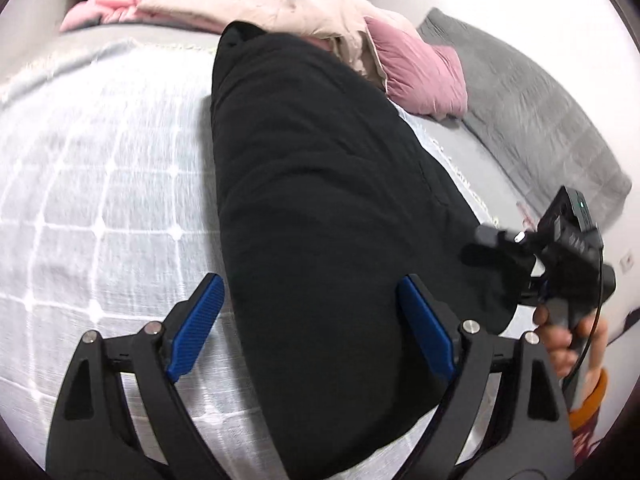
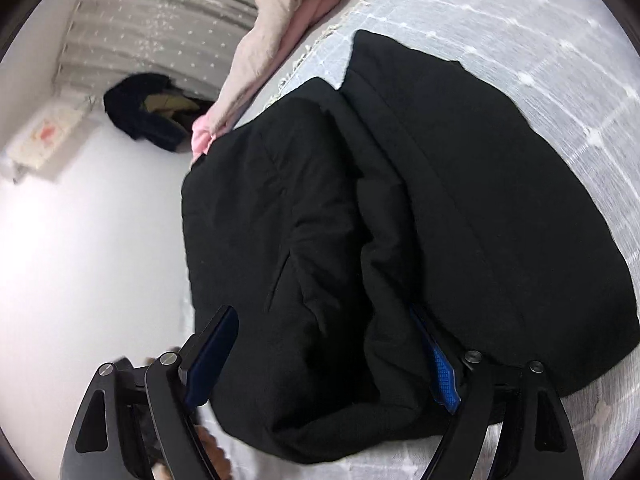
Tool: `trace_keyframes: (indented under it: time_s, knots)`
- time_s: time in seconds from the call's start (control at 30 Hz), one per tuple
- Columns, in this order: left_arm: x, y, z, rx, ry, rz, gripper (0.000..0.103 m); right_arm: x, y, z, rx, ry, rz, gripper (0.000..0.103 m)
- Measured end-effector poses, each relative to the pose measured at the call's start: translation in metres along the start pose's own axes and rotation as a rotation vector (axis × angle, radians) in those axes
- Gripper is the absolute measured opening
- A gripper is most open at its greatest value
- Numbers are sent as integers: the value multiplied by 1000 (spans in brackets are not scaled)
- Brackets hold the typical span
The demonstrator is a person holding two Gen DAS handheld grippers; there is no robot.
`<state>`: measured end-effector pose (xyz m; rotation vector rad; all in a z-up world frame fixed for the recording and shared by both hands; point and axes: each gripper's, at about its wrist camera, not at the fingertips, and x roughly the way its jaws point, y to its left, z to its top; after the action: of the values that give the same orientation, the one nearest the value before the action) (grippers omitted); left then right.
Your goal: Fold large clothes
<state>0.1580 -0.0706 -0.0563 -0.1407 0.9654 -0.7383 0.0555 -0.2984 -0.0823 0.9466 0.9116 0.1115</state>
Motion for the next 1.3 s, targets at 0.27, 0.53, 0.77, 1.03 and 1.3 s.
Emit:
trace_keyframes:
  time_s: [0.27,0.53,0.77,1.03,1.3]
  knots:
    - [-19,-7,-6,-34,-97,-19,89,-30,44,-4,-181,-182,5,29]
    - [-18,-31,-2,16,-152,-23,89,-101,45,16,-262,-399,52,28]
    - [8,-60,-15,95,-103,-44,90,-75,-62,44,3,-260,-111,36]
    - [-1,-51,-8,62,-106,-47,90,-125,-82,38,57,-374,-104,57]
    - [10,-77,-2,194,-131,-9,90,-151,-23,19,-198,-537,-104,57]
